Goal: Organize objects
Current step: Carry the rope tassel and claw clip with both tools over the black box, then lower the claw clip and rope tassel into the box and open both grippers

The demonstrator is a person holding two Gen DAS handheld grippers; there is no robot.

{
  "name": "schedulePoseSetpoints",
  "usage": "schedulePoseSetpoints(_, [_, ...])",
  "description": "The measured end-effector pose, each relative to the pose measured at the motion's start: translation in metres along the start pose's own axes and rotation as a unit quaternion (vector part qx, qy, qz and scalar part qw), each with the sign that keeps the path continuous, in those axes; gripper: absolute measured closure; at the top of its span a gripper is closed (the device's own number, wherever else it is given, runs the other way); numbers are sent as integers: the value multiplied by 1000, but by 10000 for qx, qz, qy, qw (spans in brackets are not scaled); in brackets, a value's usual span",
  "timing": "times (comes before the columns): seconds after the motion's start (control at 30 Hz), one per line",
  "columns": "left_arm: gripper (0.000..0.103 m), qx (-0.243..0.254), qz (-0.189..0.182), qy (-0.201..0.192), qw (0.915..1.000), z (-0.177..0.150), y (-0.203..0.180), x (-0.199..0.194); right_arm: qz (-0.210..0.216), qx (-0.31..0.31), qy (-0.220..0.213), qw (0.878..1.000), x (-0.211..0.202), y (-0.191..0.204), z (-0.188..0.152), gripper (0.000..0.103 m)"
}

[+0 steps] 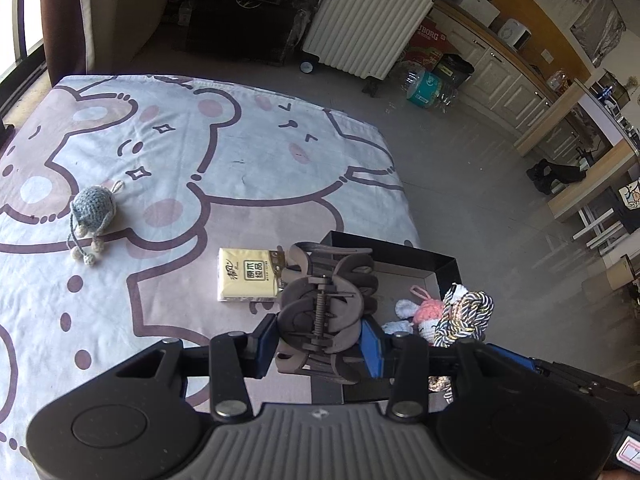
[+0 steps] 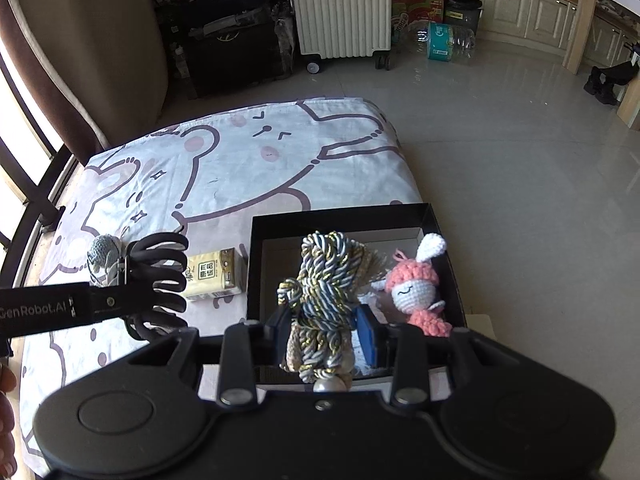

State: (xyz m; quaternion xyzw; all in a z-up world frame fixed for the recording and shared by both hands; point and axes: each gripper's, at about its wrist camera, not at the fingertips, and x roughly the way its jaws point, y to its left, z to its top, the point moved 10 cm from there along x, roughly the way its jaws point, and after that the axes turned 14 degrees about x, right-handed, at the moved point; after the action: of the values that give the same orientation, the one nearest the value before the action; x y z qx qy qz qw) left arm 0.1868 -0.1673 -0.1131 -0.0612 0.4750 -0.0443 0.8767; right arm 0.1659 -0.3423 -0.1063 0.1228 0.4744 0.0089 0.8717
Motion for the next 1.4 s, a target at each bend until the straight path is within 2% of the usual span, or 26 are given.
schedulePoseSetpoints(0.5, [58, -279, -390, -17, 9988, 4, -34, 32, -247, 77, -116, 9996, 5, -32, 6, 67])
schedulePoseSetpoints(0.7, [58, -335, -420, -54, 9985, 5, -38, 50, -276, 175, -121, 9994, 8, -40, 7, 67])
schedulePoseSetpoints(0.9, [58, -298, -342, 182, 9988, -3, -39, 71, -282, 215, -135, 9993, 11, -42, 10, 68])
schedulePoseSetpoints(0.93, [58, -314, -357, 208, 9987, -3, -39, 73, -293, 228, -141, 9992, 12, -43, 10, 69])
schedulePoseSetpoints(1.0, [58, -341, -380, 262, 9984, -6, -40, 77, -302, 266, -138, 9991, 13, -45, 12, 86])
schedulePoseSetpoints(1.03, [58, -328, -378, 295, 9983, -7, -41, 79, -289, 309, -131, 9990, 14, -46, 12, 98])
schedulePoseSetpoints(1.3, [58, -293, -254, 622, 9973, -19, -43, 92, -348, 339, 119, 9988, 28, -52, 2, 97])
schedulePoseSetpoints(1.4, [57, -263, -221, 637, 9974, -20, -43, 92, -276, 639, 129, 9975, 27, -57, 3, 88])
